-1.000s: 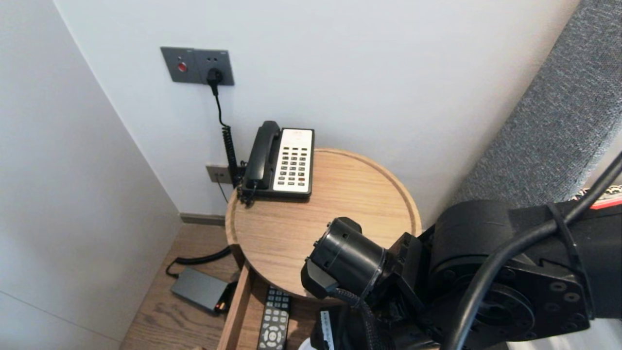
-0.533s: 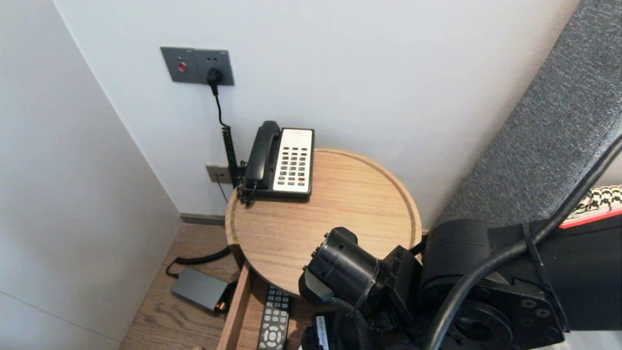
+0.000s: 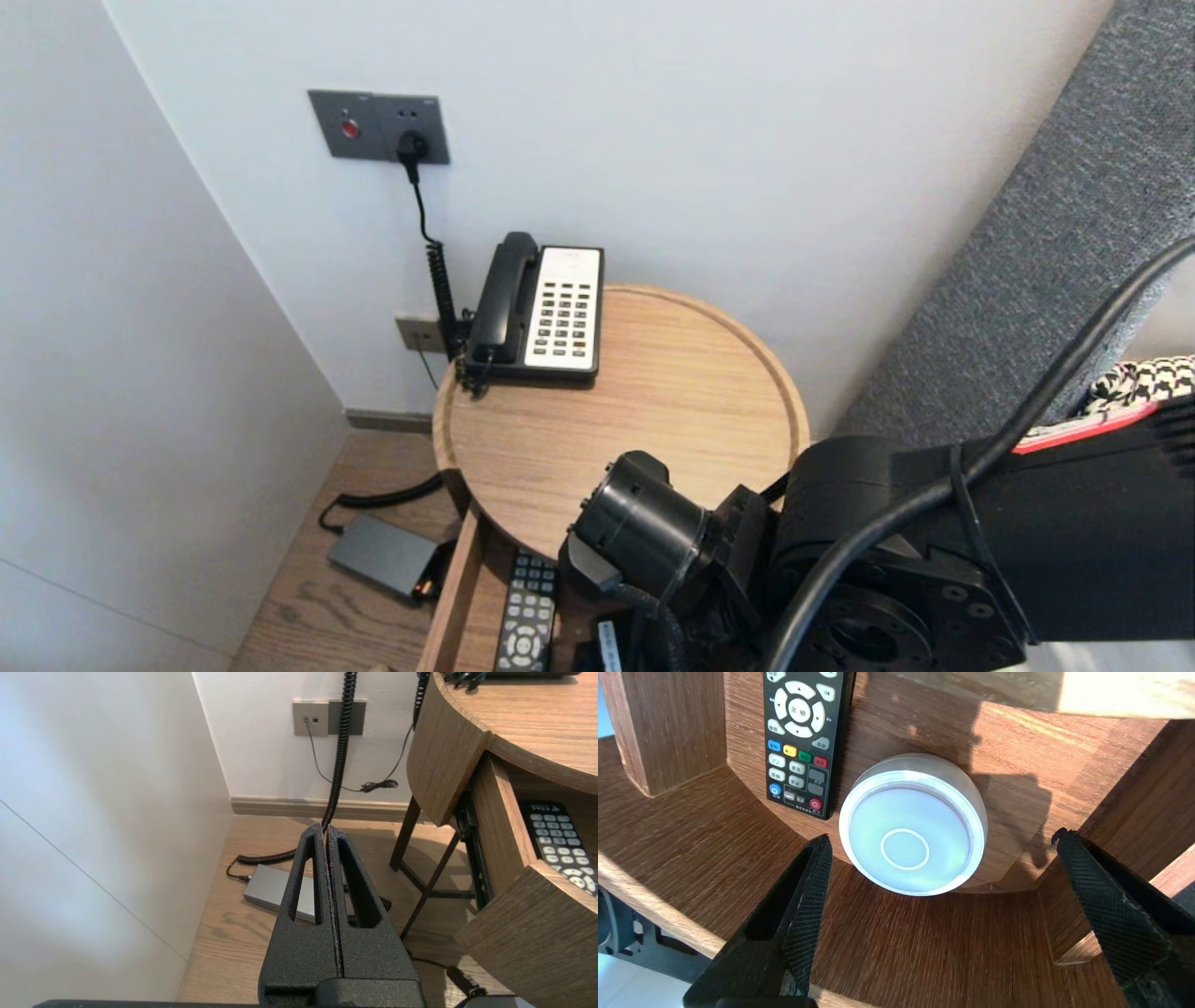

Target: Take the remote control out of the drawer one by one and place them on the table

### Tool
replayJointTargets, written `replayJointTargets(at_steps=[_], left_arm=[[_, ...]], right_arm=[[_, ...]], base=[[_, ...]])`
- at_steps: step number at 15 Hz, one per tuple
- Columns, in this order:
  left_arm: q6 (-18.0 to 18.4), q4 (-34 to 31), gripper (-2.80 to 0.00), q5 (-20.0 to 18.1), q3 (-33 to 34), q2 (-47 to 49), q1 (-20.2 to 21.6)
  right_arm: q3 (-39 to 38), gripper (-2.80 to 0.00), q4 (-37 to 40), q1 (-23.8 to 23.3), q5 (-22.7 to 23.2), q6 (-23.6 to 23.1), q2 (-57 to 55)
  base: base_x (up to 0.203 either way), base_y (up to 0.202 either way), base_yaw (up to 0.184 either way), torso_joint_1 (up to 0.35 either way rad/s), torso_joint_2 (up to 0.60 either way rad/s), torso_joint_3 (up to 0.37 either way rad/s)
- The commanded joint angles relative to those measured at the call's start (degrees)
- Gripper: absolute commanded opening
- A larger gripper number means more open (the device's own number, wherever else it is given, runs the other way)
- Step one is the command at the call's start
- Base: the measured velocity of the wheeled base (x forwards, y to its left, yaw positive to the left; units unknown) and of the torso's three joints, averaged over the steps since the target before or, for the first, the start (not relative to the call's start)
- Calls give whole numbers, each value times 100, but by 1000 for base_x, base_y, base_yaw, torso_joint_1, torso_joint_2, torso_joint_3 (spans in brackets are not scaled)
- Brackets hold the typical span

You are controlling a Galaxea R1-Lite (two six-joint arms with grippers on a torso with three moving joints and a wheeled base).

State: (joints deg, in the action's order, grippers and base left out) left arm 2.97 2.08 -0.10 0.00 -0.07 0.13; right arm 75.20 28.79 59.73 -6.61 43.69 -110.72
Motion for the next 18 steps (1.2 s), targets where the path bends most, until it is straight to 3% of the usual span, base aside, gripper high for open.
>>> replayJointTargets(at_steps=[1,10,18], left_arm=[[1,2,-280,1,70,-1,4],[1,2,-280,1,70,-1,4],[1,2,-280,1,70,-1,4]], right_arm=[[21,0,12,24,-7,17,-73],[118,0,3,364,-208,43,-415],[191,0,-147,355,-626,17,-721]], base=[[0,0,0,0,0,0],[0,0,0,0,0,0],[0,0,0,0,0,0]])
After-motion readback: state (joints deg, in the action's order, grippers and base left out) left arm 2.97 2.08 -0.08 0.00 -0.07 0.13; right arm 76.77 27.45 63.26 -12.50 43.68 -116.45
